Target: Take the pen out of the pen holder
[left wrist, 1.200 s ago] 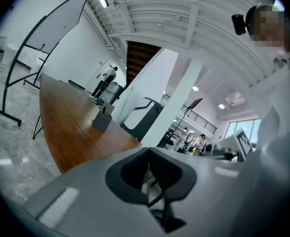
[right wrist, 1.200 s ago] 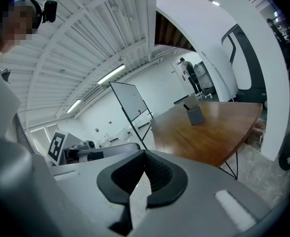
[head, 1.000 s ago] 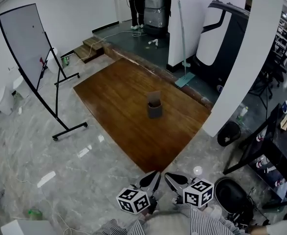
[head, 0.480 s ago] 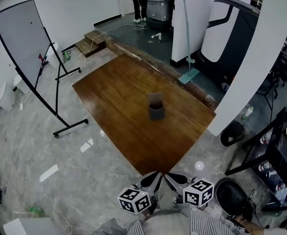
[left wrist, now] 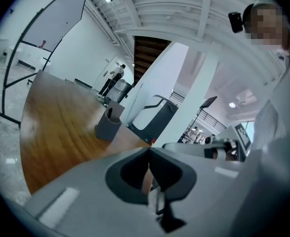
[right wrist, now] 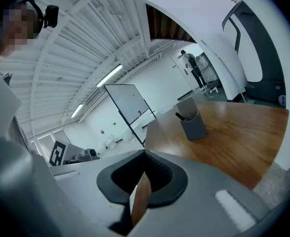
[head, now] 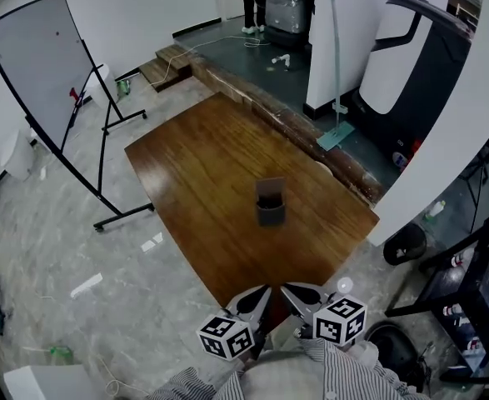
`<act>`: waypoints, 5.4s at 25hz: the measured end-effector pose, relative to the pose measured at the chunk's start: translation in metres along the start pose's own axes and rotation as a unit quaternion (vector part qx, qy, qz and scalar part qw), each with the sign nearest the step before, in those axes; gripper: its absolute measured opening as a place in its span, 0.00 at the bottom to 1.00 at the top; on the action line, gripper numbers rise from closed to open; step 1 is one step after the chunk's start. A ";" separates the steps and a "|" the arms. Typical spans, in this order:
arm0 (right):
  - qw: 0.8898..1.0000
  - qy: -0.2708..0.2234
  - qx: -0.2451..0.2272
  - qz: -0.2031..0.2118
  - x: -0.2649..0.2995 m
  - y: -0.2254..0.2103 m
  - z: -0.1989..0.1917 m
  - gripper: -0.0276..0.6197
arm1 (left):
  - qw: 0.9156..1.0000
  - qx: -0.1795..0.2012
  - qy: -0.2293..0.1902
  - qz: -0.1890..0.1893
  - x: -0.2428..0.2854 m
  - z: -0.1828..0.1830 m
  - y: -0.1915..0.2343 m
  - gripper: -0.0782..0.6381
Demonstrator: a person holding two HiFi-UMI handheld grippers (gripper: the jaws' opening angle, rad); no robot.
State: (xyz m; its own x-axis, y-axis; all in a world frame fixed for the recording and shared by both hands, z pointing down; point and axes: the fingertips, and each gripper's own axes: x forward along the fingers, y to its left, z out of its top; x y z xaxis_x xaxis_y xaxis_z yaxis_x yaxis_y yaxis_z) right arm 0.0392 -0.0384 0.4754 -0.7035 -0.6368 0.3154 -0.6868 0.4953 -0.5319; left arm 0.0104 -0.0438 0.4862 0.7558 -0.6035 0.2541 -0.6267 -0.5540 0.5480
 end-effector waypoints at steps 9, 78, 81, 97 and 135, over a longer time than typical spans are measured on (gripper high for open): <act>1.000 0.013 0.003 0.020 0.024 -0.042 0.035 0.04 | 1.000 -0.001 -0.017 0.015 0.047 0.032 0.021 0.12; 0.996 0.071 -0.049 0.024 0.151 -0.121 0.093 0.04 | 0.992 -0.100 -0.049 0.060 0.119 0.080 0.141 0.12; 0.995 0.075 -0.065 0.022 0.156 -0.125 0.096 0.05 | 0.991 -0.110 -0.052 0.060 0.123 0.078 0.146 0.12; 0.984 0.100 -0.150 0.005 0.183 -0.140 0.104 0.22 | 0.989 -0.127 -0.059 0.056 0.132 0.073 0.163 0.12; 0.972 0.036 -0.224 -0.055 0.162 -0.126 0.159 0.12 | 0.992 -0.100 -0.069 0.039 0.118 0.108 0.140 0.12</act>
State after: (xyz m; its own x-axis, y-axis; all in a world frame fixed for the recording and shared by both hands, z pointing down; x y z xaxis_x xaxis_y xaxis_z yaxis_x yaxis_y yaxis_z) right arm 0.0408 -0.2982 0.4688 -0.6212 -0.6659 0.4131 -0.7579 0.6446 -0.1006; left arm -0.0081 -0.2544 0.5069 0.6655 -0.7197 0.1980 -0.6212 -0.3869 0.6815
